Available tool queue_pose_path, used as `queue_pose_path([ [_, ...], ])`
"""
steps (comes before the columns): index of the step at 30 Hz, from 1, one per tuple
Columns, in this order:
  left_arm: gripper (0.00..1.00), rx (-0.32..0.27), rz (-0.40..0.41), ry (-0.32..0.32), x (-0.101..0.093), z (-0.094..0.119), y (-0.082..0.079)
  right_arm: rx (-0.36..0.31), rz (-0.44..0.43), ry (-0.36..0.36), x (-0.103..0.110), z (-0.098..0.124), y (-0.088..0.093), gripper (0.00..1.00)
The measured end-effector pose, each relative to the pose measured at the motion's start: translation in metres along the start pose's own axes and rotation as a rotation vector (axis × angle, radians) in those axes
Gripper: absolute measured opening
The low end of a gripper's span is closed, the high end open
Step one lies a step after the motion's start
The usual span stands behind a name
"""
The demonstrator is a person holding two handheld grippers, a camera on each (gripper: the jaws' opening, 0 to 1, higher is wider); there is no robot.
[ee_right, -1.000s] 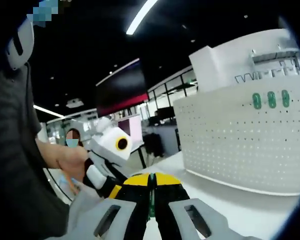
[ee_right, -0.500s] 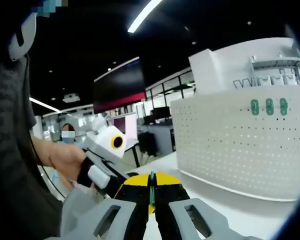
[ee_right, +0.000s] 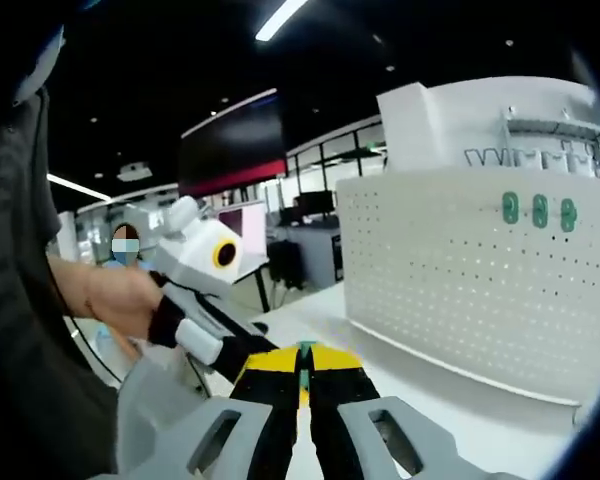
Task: Insert the hook assembly into the mounting plate slot until the hook locks in place.
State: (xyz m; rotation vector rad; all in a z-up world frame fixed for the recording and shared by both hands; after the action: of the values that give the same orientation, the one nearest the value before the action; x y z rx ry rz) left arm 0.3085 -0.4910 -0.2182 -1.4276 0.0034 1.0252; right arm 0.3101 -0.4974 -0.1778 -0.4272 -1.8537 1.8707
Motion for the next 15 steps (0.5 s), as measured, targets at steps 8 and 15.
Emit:
queue_pose_path([
  [8,0.03,0.0,-0.038,-0.057,0.0045,0.0018,-0.0048,0.024,-0.013,0.015,0.0005,-0.0002,0.0023,0.0],
  [15,0.02,0.009,-0.135,-0.102,0.0069,0.0031,-0.0092,0.035,-0.037,0.033,-0.0004,-0.0009,0.0031,0.01],
])
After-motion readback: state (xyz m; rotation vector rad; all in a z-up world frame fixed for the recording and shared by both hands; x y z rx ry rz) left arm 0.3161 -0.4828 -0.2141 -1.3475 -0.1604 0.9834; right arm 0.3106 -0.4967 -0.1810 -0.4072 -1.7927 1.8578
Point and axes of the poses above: the point that each gripper's makers call its tool centre point, and the gripper's own axes: z roughly backward along the fingers, x roughly to its left, y roughly out of its underside, the point moved 1 cm from there along z, roughly backward along the fingers, and after that the axes turned 10 degrees about -x, right-handed, at the moved point
